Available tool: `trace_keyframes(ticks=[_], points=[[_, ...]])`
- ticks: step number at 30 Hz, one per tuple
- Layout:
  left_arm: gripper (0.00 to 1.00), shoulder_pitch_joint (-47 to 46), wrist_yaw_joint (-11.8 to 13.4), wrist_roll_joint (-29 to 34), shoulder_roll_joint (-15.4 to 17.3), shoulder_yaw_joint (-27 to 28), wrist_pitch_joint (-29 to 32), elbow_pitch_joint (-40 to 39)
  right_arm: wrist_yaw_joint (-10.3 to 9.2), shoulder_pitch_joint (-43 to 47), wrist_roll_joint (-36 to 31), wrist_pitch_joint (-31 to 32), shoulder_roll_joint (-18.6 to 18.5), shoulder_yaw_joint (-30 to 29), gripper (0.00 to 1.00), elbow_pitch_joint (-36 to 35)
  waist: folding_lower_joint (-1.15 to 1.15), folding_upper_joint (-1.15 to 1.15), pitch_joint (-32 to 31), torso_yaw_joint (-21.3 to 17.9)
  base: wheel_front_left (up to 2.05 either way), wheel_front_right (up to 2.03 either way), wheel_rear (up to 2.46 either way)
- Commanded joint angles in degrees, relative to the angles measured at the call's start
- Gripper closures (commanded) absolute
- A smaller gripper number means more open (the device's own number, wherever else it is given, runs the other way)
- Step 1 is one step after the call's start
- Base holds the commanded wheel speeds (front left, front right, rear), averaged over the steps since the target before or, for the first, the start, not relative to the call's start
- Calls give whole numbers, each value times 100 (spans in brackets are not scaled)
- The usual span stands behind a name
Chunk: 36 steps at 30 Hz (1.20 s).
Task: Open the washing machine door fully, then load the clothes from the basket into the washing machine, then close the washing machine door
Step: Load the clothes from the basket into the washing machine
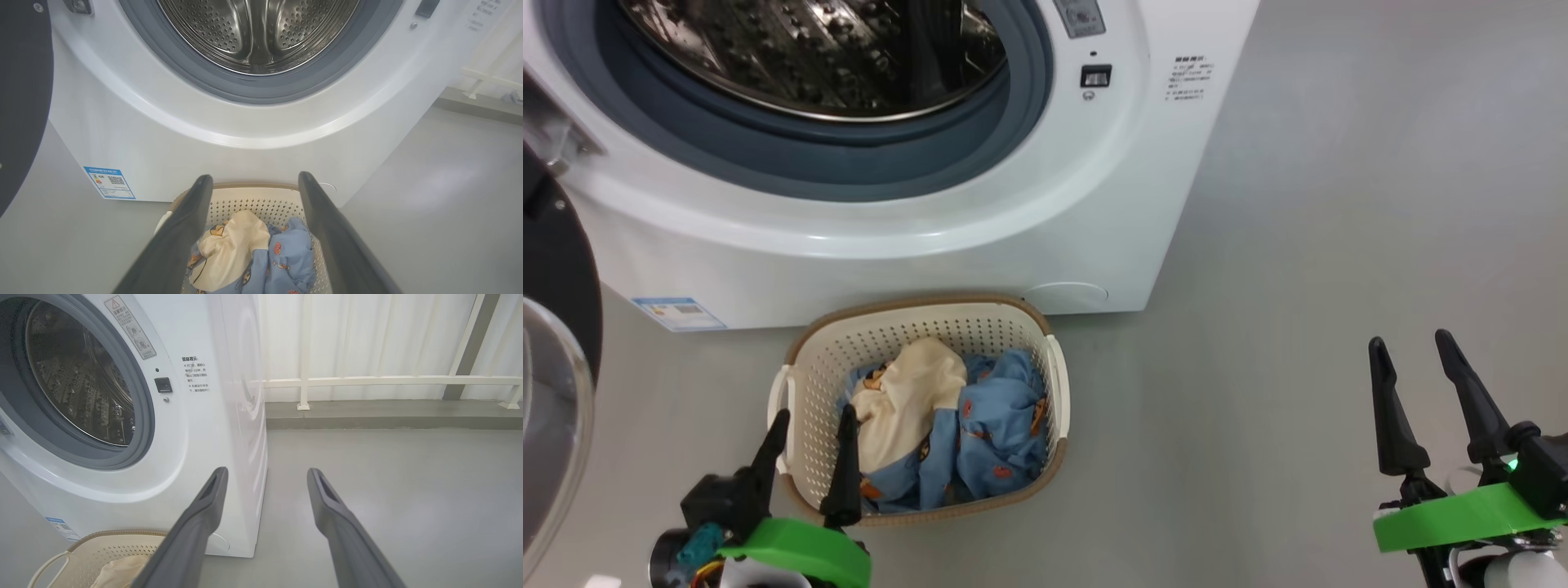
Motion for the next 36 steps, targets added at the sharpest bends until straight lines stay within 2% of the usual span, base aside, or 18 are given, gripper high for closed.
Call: trace_keyframes(ticks=[1, 13, 20, 36], points=[[0, -202, 3, 46, 66, 154, -23, 0, 25, -183, -22, -70, -37, 139, 0, -153, -1, 0, 201, -71, 0, 0, 0], [0, -1257, 3, 138, 166, -58, -23, 1481, 25, -715, 3, -70, 134, 284, 0, -195, -1, 0, 1071, -308, 0, 0, 0], [0, -2018, 40, 256, 275, 33, -23, 2378, 25, -1139, 20, -70, 223, 397, 0, -229, -1, 0, 1669, -520, 0, 0, 0], [0, -3299, 280, 395, 865, 131, -23, 4004, 25, -1779, 104, -70, 383, 661, 0, -291, -1, 0, 2540, -1039, 0, 0, 0]])
